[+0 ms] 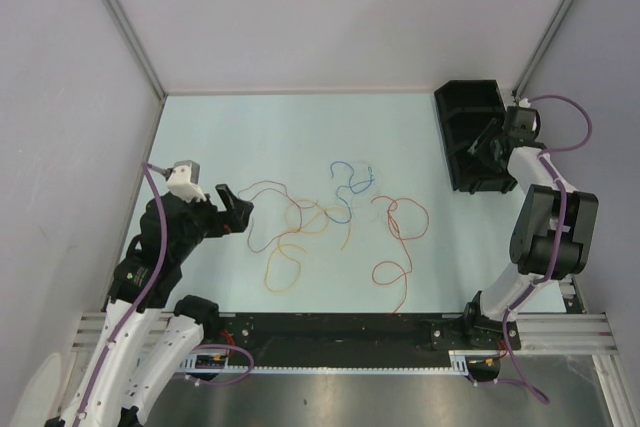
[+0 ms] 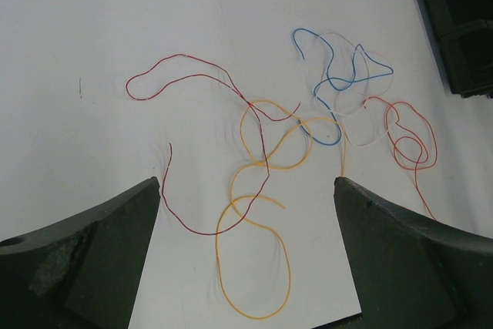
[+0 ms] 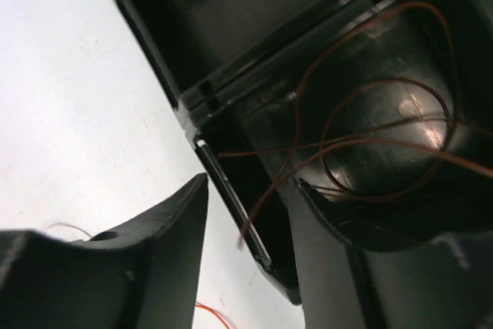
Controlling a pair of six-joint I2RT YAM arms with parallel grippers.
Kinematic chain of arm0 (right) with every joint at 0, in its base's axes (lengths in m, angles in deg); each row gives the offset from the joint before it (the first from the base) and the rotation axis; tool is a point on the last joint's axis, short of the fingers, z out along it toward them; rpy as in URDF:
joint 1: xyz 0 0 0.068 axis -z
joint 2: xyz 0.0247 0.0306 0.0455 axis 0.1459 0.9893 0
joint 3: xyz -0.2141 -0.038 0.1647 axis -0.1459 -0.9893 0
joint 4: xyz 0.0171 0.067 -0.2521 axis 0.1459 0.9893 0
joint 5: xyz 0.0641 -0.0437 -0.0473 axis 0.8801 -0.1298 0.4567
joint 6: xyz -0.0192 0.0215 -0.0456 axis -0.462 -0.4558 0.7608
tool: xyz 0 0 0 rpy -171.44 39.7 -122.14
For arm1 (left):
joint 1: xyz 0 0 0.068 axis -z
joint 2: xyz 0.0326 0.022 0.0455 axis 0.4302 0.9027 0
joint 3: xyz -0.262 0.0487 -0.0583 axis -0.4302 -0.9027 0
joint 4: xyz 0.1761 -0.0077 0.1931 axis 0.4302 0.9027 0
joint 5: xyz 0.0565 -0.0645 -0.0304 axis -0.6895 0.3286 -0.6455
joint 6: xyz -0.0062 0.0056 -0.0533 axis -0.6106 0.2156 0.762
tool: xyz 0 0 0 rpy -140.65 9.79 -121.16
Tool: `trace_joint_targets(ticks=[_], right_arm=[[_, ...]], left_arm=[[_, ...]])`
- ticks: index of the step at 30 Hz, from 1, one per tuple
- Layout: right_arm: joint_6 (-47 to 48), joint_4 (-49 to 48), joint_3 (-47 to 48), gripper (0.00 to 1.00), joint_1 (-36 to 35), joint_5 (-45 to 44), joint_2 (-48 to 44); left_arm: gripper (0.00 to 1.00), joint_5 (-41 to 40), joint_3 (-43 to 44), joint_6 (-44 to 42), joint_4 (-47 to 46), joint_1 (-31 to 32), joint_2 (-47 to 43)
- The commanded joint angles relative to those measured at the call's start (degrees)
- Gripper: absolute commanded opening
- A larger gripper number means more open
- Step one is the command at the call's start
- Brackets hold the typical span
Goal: Untangle the cables
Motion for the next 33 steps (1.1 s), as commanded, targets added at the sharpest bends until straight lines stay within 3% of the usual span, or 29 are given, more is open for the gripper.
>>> trace_joint_targets(ticks=[1,10,13,21,26,33], right_arm=[[-0.40,2.93,3.60,0.54,-0.02,-4.29,-4.98],[-1.28,12.16,9.31,0.62,-1.68,-8.16,-11.75],[-1.11,15.14,9.23,0.63,-5.28,-9.47,-14.12],[0.65,19.72,7.30,0.62,-28.37,-15.37,-15.27],[-1.63,19.29,3.00,0.62,-34.72,-13.08,-17.03],[-2.16,20.34,-1.05,0.62,-41.67,-14.49,-19.22]], left_arm=[[1.00,0.47,0.03,-1.23,-1.04,-0.60,-0.58],[1.00,-0.14,-0.06,-0.96,-0.87,-0.69,-0.23],[1.00,-0.14,-0.24,-0.96,-1.13,-0.60,0.74],[0.91,-0.23,-0.06,1.49,-0.34,0.18,7.85],[0.88,-4.18,-2.43,6.67,-3.14,8.15,10.14],[0.83,-7.17,-4.45,9.05,-11.22,18.64,21.12]])
